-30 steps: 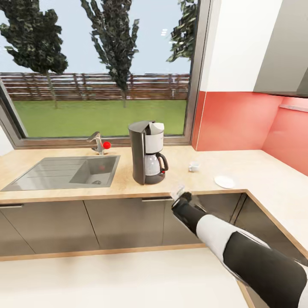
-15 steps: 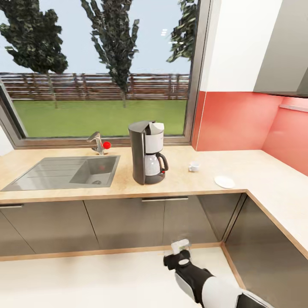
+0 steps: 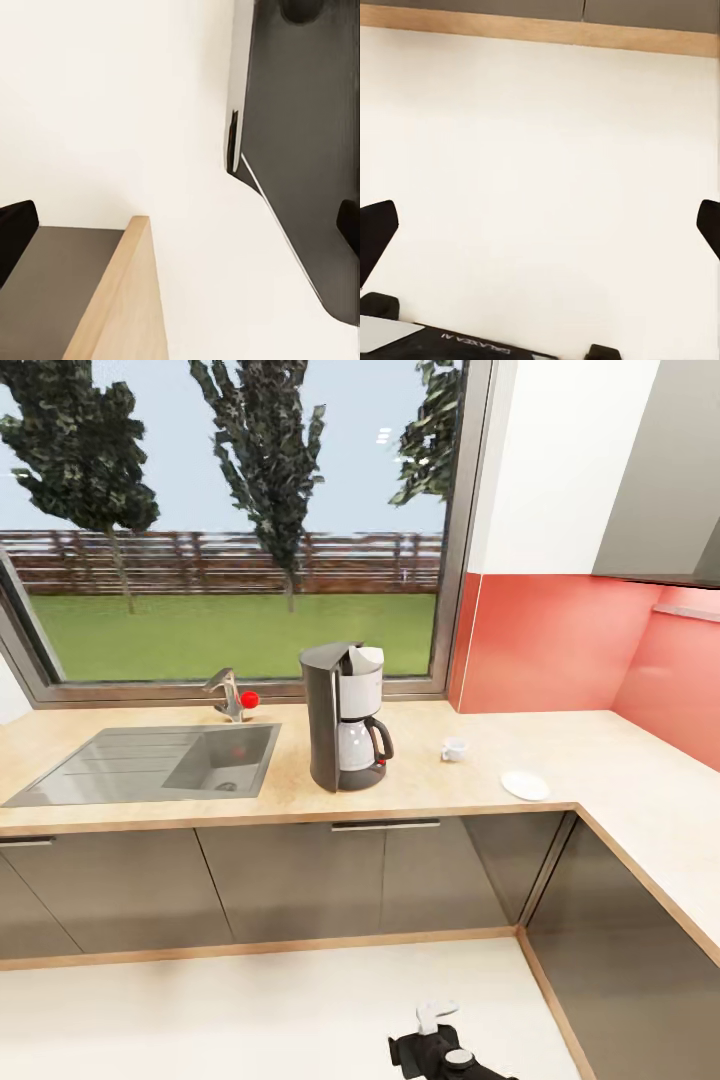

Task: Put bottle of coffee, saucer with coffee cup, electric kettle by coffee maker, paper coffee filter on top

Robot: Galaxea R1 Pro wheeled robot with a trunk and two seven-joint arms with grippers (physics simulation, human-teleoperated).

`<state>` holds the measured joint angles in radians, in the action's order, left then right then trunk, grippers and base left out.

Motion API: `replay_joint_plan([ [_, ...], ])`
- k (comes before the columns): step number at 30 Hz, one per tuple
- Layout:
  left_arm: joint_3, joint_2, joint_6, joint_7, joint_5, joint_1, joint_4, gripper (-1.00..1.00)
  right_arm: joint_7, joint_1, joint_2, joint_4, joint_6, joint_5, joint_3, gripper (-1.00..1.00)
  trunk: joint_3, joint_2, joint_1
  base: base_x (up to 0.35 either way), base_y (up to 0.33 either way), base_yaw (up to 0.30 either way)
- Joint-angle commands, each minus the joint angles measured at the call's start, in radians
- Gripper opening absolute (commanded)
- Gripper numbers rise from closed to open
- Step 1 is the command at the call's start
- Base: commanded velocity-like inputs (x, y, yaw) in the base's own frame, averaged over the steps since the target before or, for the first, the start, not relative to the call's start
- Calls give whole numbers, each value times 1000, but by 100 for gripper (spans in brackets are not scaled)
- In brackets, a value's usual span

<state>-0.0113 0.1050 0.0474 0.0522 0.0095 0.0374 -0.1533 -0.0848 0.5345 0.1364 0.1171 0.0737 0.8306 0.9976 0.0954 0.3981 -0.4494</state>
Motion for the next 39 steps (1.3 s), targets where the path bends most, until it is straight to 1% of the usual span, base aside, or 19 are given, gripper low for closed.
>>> replay_joint_plan([
  [1, -1, -2, 5, 2, 1, 1, -9, 100, -4, 0, 0, -2, 2, 10, 9, 100, 2, 2, -1, 0, 0, 0],
  [6, -1, -7, -6, 2, 2, 1, -40, 100, -5, -1, -4, -8, 1, 11, 9, 100, 2, 2, -1, 0, 0, 0],
  [7, -1, -10, -16, 3, 2, 1, -124, 100, -7, -1, -8, -62, 1, 9, 9, 100, 2, 2, -1, 0, 0, 151],
  [9, -2, -14, -20, 3, 3, 1, -132, 100, -8, -3, -9, -70, 1, 8, 9, 100, 3, 2, -1, 0, 0, 207],
  [11, -6, -19, -70, 4, 3, 1, -122, 100, -8, -52, -17, -89, 0, 6, 10, 100, 4, 2, -1, 0, 0, 253],
  [12, -6, -20, -76, 4, 3, 1, -120, 100, -8, -61, -17, -90, 1, 6, 10, 100, 5, 2, -1, 6, 0, 256],
  [19, -8, -22, -88, 5, 4, 2, -117, 100, -6, -83, -22, -92, 0, 5, 10, 100, 10, 2, -1, 62, 0, 257],
  [21, -9, -22, -88, 5, 4, 2, -116, 100, -5, -93, -32, -92, 0, 5, 10, 100, 12, 2, -1, 83, 0, 253],
  [25, -14, -22, -89, 5, 4, 2, -114, 100, 1, -127, -76, -91, -1, 5, 10, 100, 15, 2, -1, 36, 0, 250],
  [26, -17, -21, -90, 5, 4, 2, -114, 100, 3, -138, -84, -91, -1, 5, 10, 100, 16, 2, -1, 12, 0, 247],
  [30, -22, -21, -90, 5, 3, 3, -113, 100, 19, -177, -101, -91, 2, 4, 10, 100, 20, 2, -1, 6, 0, 246],
  [33, -23, -21, -91, 5, 3, 3, -112, 100, 40, -200, -106, -91, 3, 4, 11, 100, 23, 2, -1, 2, 0, 245],
  [39, -20, -20, -94, 4, -2, 3, -78, 100, 52, -213, -108, -91, 3, 4, 12, 100, 29, 2, -1, 0, 0, 244],
])
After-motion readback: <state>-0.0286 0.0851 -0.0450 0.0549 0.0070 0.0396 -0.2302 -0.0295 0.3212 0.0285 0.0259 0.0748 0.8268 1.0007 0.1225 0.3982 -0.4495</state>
